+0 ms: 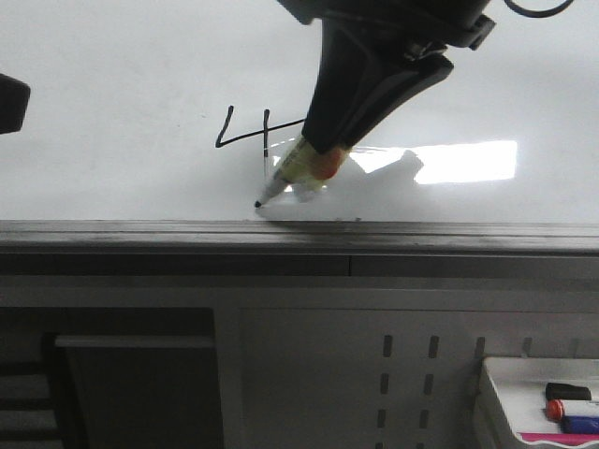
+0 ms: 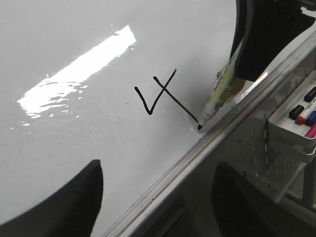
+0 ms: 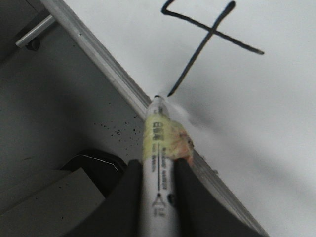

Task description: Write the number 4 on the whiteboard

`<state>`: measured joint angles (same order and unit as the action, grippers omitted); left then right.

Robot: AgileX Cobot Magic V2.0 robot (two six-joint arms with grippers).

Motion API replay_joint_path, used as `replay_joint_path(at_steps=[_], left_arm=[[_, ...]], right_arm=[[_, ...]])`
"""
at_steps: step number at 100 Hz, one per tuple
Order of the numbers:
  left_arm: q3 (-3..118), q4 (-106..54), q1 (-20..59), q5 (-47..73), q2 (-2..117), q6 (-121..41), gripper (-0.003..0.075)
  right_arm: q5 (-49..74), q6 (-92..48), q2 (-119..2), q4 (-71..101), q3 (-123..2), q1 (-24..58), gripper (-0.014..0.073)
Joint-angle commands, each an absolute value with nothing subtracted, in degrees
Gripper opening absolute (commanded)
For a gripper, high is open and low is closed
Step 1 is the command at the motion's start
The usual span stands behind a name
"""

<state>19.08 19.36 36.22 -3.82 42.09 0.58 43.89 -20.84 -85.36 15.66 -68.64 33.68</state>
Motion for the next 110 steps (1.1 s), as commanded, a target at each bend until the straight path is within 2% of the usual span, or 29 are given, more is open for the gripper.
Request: replay_joint_path(at_steps=[1, 18, 41, 67, 74, 79, 89, 91, 110], left_arm=[[20.76, 20.89, 36.60, -8.56, 43.58, 1.21, 0.0439], [20.76, 27.06, 39.20, -12.77, 51.04, 1.21, 0.0439], [22.60, 27.19, 39.91, -19.50, 62.05, 1.21, 0.0439], [23.07, 27.19, 39.91, -26.03, 64.92, 1.21, 0.0428], [23.07, 27.19, 39.91, -26.06, 64.92, 1.21, 0.0356], [23.07, 27.19, 39.91, -26.06, 64.92, 1.21, 0.0259], [23.07, 27.19, 39.91, -26.06, 64.92, 1.21, 0.0008], [23.07, 27.19, 39.91, -26.06, 64.92, 1.21, -0.0020], [23.07, 27.28, 39.91, -26.15, 64.92, 1.21, -0.0020]], right_arm=[[40.13, -21.23, -81.66, 16.30, -70.33, 35.19, -0.0064], [43.11, -21.23, -80.72, 15.60, -72.04, 39.89, -0.0064], [46.04, -21.23, -80.72, 15.08, -73.25, 45.54, -0.0064], [47.91, -21.23, -80.72, 15.08, -73.94, 46.45, -0.0064], [48.12, -21.23, -80.72, 15.08, -73.94, 46.45, -0.0064], [48.12, -21.23, -80.72, 15.08, -73.94, 46.45, -0.0064], [48.27, -21.23, -80.72, 15.08, -73.94, 46.45, -0.0064], [48.27, -21.23, -80.72, 15.08, -73.94, 46.45, -0.0064], [48.51, -21.23, -80.72, 15.19, -73.94, 46.45, -0.0064]])
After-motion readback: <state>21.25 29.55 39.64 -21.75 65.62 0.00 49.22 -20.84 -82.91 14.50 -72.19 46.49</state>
